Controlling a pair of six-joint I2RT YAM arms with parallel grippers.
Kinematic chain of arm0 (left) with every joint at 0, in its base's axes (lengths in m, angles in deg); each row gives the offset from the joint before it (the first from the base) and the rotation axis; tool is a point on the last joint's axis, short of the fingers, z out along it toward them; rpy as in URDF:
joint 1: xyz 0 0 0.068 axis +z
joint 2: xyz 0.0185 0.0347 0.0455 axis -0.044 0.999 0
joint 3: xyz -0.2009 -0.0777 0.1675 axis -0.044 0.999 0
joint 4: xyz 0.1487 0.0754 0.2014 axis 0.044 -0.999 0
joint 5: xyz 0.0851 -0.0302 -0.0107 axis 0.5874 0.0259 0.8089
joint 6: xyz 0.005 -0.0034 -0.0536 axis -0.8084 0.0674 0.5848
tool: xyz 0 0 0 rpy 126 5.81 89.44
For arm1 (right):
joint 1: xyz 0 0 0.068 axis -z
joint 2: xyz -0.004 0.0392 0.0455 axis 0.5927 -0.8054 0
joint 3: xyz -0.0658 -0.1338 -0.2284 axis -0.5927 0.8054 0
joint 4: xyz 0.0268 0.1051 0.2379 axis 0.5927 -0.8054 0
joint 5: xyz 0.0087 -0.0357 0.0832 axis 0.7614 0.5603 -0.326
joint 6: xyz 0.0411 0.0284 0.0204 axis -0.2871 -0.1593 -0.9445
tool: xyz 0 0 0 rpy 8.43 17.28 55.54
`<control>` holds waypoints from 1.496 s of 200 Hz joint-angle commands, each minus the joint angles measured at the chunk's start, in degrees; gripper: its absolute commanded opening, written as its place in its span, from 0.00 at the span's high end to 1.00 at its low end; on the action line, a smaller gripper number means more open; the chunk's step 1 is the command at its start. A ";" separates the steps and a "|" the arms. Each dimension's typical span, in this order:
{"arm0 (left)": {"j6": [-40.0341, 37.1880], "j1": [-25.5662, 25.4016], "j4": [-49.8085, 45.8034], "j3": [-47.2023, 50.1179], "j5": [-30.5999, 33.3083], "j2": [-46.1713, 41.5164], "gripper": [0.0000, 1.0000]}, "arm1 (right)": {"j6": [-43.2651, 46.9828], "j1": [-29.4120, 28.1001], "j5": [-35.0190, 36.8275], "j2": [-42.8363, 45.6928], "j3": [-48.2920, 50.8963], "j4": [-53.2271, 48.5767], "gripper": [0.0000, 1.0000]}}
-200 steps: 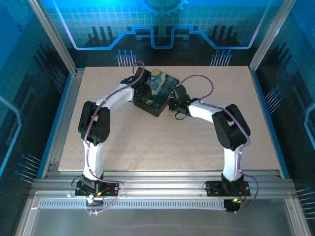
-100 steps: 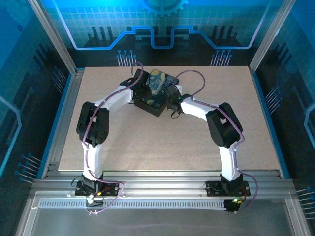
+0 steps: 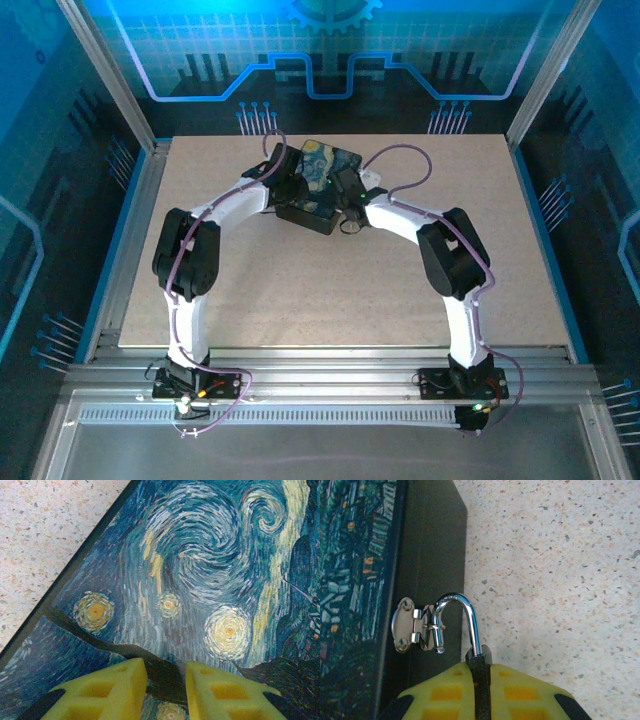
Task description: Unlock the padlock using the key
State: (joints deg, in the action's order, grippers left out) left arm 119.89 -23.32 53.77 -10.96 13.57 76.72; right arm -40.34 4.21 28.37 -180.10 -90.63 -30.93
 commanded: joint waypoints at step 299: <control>-4.20 1.50 -18.35 3.23 -3.29 -16.40 0.64 | 30.26 33.31 -42.65 24.38 36.55 13.23 0.30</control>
State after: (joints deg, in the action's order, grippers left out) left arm 116.93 -22.62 36.87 -9.63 9.15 64.33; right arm -14.35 36.58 -12.00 -160.23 -55.13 -18.30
